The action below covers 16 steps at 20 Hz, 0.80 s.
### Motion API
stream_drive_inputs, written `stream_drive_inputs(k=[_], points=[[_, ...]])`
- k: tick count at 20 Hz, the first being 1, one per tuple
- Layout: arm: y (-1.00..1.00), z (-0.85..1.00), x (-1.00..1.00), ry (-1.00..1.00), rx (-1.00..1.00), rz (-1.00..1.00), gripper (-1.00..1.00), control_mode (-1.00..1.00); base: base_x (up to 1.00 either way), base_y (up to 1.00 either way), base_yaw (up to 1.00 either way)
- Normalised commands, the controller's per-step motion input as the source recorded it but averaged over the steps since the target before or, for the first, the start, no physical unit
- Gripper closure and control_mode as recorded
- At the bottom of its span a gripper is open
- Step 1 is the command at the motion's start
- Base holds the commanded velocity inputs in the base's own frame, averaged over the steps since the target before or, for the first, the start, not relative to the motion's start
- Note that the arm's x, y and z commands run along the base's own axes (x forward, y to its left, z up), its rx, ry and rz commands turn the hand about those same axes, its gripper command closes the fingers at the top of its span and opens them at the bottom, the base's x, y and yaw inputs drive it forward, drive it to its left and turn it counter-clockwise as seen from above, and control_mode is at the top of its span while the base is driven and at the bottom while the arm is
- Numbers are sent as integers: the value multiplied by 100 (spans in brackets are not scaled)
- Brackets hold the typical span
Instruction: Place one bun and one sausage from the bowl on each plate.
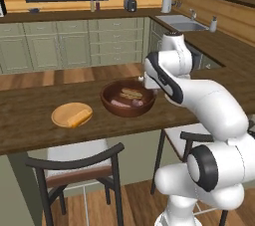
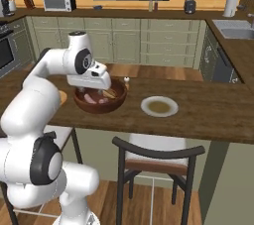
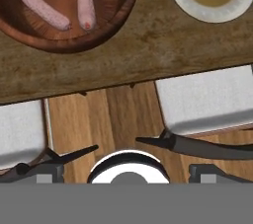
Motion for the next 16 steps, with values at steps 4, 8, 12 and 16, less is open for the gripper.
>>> stream_drive_inputs(k=[4, 8, 12, 16], points=[[17, 0, 88, 0, 2, 22, -100, -100, 0, 0, 0], [2, -2, 94, 1, 0, 36, -100, -100, 0, 0, 0], [0, -7, 90, 3, 0, 43, -100, -100, 0, 0, 0], [0, -12, 92, 3, 0, 37, -100, -100, 0, 0, 0]])
